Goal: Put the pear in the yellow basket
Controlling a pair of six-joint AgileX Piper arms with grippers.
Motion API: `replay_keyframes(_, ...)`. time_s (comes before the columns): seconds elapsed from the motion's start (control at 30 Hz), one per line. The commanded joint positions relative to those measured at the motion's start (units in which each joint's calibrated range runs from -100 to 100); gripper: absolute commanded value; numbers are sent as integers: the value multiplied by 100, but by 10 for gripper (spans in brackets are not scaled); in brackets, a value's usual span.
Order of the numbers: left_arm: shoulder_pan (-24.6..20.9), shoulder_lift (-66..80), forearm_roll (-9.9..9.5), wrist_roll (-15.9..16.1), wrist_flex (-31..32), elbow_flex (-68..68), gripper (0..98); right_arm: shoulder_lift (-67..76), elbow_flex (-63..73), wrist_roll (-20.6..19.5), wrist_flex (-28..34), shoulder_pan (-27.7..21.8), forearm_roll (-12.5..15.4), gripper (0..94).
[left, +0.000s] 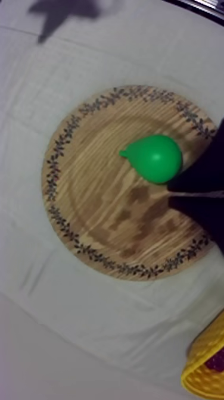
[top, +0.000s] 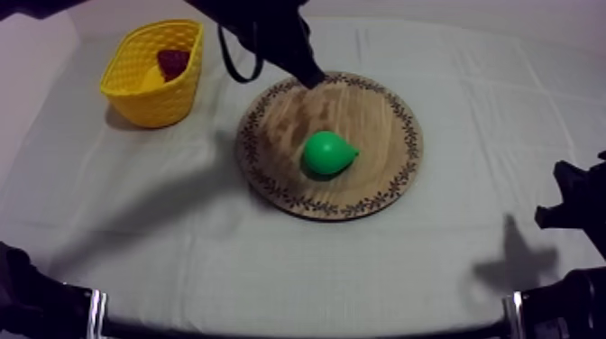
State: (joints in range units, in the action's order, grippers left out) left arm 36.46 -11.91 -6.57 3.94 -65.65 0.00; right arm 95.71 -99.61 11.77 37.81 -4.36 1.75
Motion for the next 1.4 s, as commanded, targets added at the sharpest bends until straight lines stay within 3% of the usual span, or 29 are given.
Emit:
replay_keyframes(0.0, 6, -259, 13, 11, 17, -61, 6, 5, -5, 1, -7, 0, -2, 5)
replay_keyframes(0.1, 3, -475, 51, 10, 23, -196, 70, 5, -5, -1, -7, 0, -2, 5)
replay_keyframes(0.33, -40, -740, 167, -83, -300, -605, 455, 5, -5, 2, -7, 0, -2, 5)
replay_keyframes(0.67, -42, -925, 189, 339, -1469, -799, 787, 5, -5, 3, -7, 0, -2, 5)
replay_keyframes(0.83, -60, -1004, 241, 479, -1614, -784, 828, 5, -5, 3, -7, 0, -2, 5)
replay_keyframes(1.37, 91, -1800, 274, 350, -1101, -528, 851, 5, -5, 3, -7, 0, -2, 5)
